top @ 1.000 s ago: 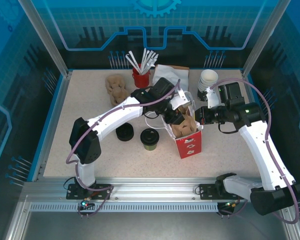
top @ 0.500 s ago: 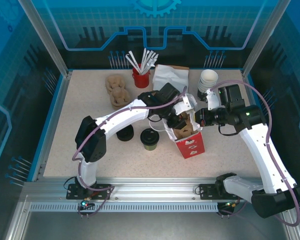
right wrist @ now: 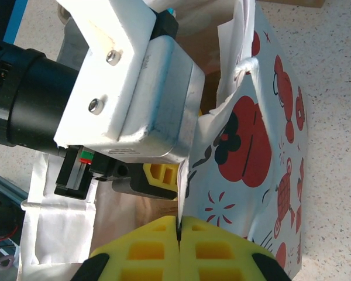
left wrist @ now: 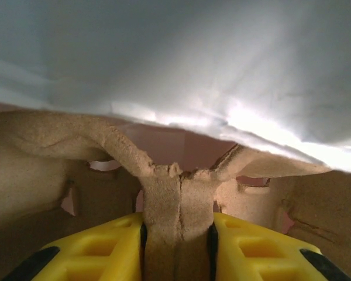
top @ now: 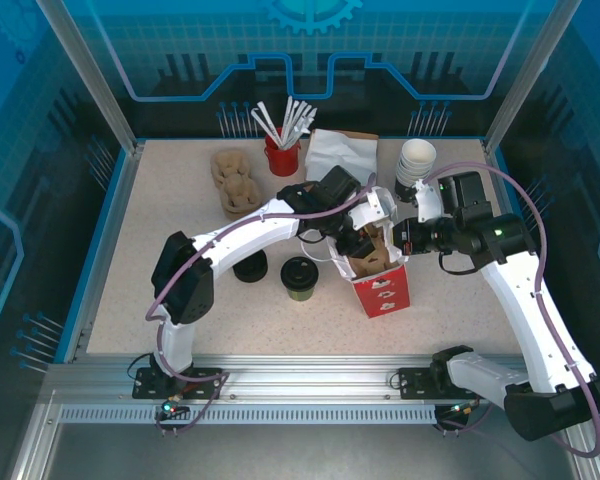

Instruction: Pack the takeout coffee

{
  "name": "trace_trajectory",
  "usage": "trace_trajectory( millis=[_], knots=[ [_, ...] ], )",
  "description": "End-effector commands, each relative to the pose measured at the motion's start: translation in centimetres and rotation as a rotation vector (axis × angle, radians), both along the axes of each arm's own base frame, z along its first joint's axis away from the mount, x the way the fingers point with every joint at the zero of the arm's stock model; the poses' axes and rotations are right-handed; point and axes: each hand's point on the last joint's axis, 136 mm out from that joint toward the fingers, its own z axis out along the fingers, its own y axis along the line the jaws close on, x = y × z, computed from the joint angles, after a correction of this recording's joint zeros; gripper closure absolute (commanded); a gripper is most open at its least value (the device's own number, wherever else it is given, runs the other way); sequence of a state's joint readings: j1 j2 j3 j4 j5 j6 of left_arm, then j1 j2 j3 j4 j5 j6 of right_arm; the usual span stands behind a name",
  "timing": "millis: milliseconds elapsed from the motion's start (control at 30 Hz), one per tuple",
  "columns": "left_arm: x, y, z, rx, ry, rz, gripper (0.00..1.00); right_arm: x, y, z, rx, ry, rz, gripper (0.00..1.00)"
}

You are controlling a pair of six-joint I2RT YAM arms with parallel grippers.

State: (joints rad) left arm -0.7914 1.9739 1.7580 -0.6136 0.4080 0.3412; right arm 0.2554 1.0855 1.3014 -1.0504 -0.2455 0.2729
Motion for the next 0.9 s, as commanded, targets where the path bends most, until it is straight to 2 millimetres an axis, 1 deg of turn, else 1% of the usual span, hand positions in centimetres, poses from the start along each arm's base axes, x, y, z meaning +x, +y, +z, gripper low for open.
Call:
trace_trajectory(
  millis=[0, 100, 167, 267, 300, 500, 633, 867],
  knots=[
    [-0.4, -0.3, -1.3, 0.023, 0.029, -0.015, 0.61, -0.7, 0.1, 0.1, -0.010, -0.009, 0.016, 1.00],
    [-0.6, -0.2, -0.5, 0.021, 0.026, -0.015, 0.51, -0.7, 0.0, 0.1, -0.014, -0.008, 0.015, 1.00],
    [-0.7, -0.1, 0.4, 0.011, 0.019, -0.018, 0.45, -0.8, 0.0, 0.2, -0.014, -0.012, 0.013, 1.00],
    [-0.9, 0.1, 1.6, 0.001, 0.006, -0.020, 0.37, -0.8, -0.1, 0.3, -0.016, -0.019, 0.009, 1.00],
    [-1.0, 0.2, 2.0, -0.001, 0.004, -0.021, 0.36, -0.8, -0.1, 0.3, -0.015, -0.019, 0.008, 1.00],
    [-1.5, 0.8, 4.9, -0.027, -0.019, -0.016, 0.33, -0.8, -0.1, 0.5, -0.011, -0.024, 0.002, 1.00],
    [-1.9, 1.2, 7.6, -0.071, -0.040, 0.001, 0.32, -0.7, 0.0, 0.8, 0.003, -0.044, 0.001, 1.00],
    [-3.3, 2.6, 13.4, -0.186, -0.082, 0.054, 0.32, -0.6, 0.0, 1.3, 0.024, -0.094, -0.005, 1.00]
  ],
)
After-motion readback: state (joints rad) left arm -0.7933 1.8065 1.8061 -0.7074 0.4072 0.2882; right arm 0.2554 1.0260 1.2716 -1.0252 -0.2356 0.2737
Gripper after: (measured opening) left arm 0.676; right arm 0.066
